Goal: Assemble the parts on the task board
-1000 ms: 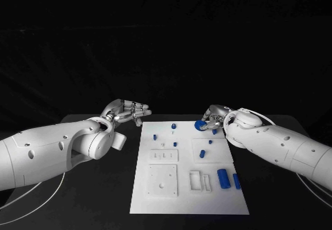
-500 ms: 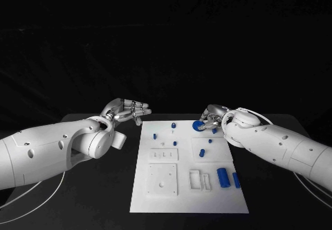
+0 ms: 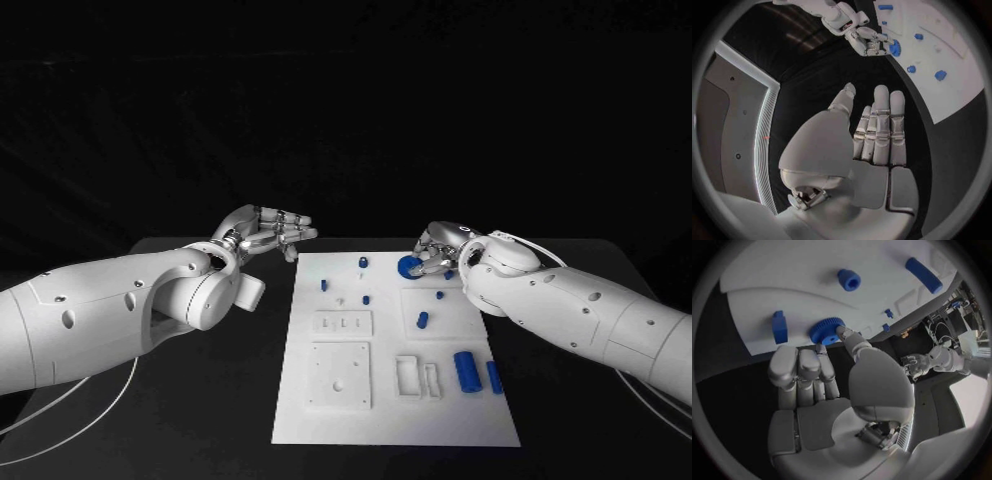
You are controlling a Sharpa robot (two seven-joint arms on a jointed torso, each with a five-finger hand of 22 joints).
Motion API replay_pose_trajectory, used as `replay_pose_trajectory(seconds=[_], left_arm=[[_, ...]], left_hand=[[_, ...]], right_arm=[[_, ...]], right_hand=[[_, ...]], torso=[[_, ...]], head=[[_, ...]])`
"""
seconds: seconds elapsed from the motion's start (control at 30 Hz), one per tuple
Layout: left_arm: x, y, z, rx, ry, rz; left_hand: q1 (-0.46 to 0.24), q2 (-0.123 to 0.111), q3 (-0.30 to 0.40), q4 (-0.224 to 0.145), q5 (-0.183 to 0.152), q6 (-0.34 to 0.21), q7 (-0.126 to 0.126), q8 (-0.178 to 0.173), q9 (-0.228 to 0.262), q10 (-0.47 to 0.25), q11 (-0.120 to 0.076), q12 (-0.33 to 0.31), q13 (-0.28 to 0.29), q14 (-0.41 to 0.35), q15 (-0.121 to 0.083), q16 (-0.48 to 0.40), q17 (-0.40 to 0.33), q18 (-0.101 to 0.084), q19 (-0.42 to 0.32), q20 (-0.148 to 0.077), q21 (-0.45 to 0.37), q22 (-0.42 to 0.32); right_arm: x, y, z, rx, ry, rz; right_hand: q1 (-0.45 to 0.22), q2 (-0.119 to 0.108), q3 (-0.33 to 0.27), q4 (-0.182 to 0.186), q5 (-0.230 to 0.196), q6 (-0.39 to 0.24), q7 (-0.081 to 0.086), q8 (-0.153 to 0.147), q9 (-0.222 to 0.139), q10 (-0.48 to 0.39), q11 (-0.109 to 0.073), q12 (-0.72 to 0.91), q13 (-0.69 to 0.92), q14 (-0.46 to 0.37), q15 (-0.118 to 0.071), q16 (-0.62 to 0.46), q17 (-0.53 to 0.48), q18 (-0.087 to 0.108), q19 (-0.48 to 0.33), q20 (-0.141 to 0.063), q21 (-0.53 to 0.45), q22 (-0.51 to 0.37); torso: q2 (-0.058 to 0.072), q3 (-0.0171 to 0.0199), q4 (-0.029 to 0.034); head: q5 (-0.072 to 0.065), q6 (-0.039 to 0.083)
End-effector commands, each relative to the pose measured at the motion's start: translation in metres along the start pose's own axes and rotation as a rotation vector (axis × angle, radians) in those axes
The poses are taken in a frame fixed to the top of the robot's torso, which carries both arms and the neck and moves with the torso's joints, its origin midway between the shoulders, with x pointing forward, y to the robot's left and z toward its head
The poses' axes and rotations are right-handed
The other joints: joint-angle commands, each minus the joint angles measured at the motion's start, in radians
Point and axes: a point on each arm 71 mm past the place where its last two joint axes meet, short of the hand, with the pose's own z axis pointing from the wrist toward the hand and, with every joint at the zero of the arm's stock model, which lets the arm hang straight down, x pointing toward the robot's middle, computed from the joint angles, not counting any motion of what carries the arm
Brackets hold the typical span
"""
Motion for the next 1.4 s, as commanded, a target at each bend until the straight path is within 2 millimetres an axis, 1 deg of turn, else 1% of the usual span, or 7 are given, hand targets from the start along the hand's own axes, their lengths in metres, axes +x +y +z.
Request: replay_pose_trajectory(seconds=[0.03,0.2,0.53,0.8,0.93,1.3,1.4], left_arm=[[0.001,-0.002,0.000,0.017,0.003,-0.002],[0.000,-0.002,0.000,0.016,0.000,-0.001],[-0.002,-0.002,0.001,0.016,-0.007,0.002],[-0.001,-0.002,0.001,0.017,-0.004,0.002],[0.001,-0.002,0.001,0.018,0.000,0.001],[0.003,-0.003,0.002,0.018,0.007,0.001],[0.004,-0.003,0.002,0.017,0.011,0.000]], left_hand=[[-0.001,0.008,0.000,-0.005,0.002,-0.006,0.000,0.002,0.001,0.000,0.000,0.003,0.001,-0.004,-0.002,0.001,-0.001,0.018,-0.006,-0.002,-0.007,0.001],[-0.001,0.008,0.000,-0.005,0.002,-0.006,0.000,0.002,0.001,0.000,0.000,0.003,0.001,-0.004,-0.002,0.001,-0.001,0.018,-0.006,-0.002,-0.007,0.001],[0.000,0.008,0.000,-0.007,0.002,-0.008,-0.001,0.002,0.000,-0.001,0.000,0.002,0.001,-0.004,-0.002,0.001,-0.001,0.018,-0.006,-0.002,-0.007,0.002],[0.000,0.008,0.000,-0.007,0.002,-0.009,-0.001,0.002,0.000,-0.001,0.000,0.002,0.001,-0.004,-0.002,0.001,-0.001,0.018,-0.006,-0.002,-0.007,0.002],[0.000,0.008,0.000,-0.007,0.002,-0.009,-0.001,0.002,0.000,-0.001,0.000,0.002,0.001,-0.004,-0.002,0.001,-0.001,0.018,-0.006,-0.002,-0.007,0.002],[0.000,0.009,0.000,-0.008,0.002,-0.009,0.000,0.002,0.000,-0.001,0.000,0.003,0.001,-0.004,-0.002,0.001,-0.001,0.018,-0.006,-0.002,-0.008,0.004],[0.000,0.009,0.000,-0.008,0.002,-0.009,0.000,0.002,0.000,-0.001,0.000,0.003,0.001,-0.004,-0.002,0.001,-0.001,0.018,-0.006,-0.002,-0.008,0.004]], right_arm=[[-0.006,0.007,-0.003,-0.021,-0.073,-0.042],[-0.011,0.018,-0.009,-0.051,-0.117,-0.051],[-0.013,0.043,-0.014,-0.119,-0.134,-0.049],[-0.005,0.065,-0.012,-0.162,-0.126,-0.062],[0.001,0.073,-0.010,-0.174,-0.120,-0.073],[0.010,0.084,-0.006,-0.187,-0.104,-0.084],[0.012,0.086,-0.005,-0.189,-0.100,-0.085]], right_hand=[[0.001,0.010,0.007,0.003,0.005,0.007,-0.001,0.003,0.032,0.013,0.000,0.010,0.009,0.000,-0.007,0.003,0.003,-0.016,0.069,-0.008,0.011,0.131],[0.005,0.003,0.012,0.008,0.005,0.013,-0.003,0.002,0.033,0.020,-0.001,0.016,0.019,0.000,-0.008,0.005,0.004,-0.018,0.069,-0.010,0.021,0.132],[0.009,-0.008,0.005,0.027,-0.003,0.009,-0.002,0.002,0.028,0.030,-0.001,0.023,0.032,0.000,-0.007,0.008,0.006,-0.020,0.070,-0.009,0.035,0.134],[0.011,-0.009,0.004,0.030,-0.007,0.008,-0.002,0.002,0.026,0.029,0.000,0.022,0.033,0.000,-0.007,0.008,0.005,-0.020,0.069,-0.009,0.034,0.134],[0.012,-0.009,0.005,0.031,-0.008,0.006,-0.001,0.002,0.025,0.028,0.000,0.020,0.032,0.000,-0.007,0.007,0.004,-0.020,0.069,-0.009,0.034,0.134],[0.012,-0.009,0.005,0.032,-0.007,0.002,0.001,0.002,0.021,0.023,0.001,0.011,0.028,-0.001,-0.006,0.002,0.000,-0.019,0.069,-0.009,0.033,0.133],[0.012,-0.009,0.005,0.032,-0.007,0.002,0.001,0.002,0.021,0.023,0.001,0.011,0.028,-0.001,-0.006,0.002,0.000,-0.019,0.069,-0.009,0.033,0.133]], torso=[[0.000,0.0007,0.0012],[-0.001,-0.0014,0.0005],[0.001,-0.0015,0.0025],[0.003,-0.0004,0.0052],[0.004,-0.0002,0.0062],[0.007,-0.0014,0.0083],[0.006,-0.0003,0.0079]], head=[[0.003,0.003],[0.002,0.005],[0.005,0.010],[0.010,0.008],[0.012,0.010],[0.016,0.002],[0.020,0.000]])
